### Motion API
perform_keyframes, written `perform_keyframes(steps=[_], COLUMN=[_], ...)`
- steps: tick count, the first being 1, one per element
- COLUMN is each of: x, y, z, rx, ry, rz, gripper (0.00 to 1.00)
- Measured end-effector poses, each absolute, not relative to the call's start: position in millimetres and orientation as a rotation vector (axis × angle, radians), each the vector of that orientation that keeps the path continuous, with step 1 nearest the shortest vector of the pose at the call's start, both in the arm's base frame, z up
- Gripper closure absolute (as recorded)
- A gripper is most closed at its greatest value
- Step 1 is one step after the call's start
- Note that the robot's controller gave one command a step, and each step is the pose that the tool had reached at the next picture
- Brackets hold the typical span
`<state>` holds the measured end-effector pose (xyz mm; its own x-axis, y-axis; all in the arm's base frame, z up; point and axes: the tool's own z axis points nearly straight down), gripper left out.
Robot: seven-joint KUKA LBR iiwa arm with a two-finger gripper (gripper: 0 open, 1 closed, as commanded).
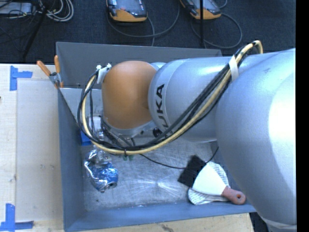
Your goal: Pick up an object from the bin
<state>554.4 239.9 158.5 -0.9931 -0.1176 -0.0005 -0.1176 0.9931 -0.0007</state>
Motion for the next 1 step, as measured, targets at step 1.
perform_keyframes(steps=[1], x=[580.6], y=[221.9], z=[224.2], rx=[-0.164], ry=[3.136], rz=[0.001], gripper=[1.0])
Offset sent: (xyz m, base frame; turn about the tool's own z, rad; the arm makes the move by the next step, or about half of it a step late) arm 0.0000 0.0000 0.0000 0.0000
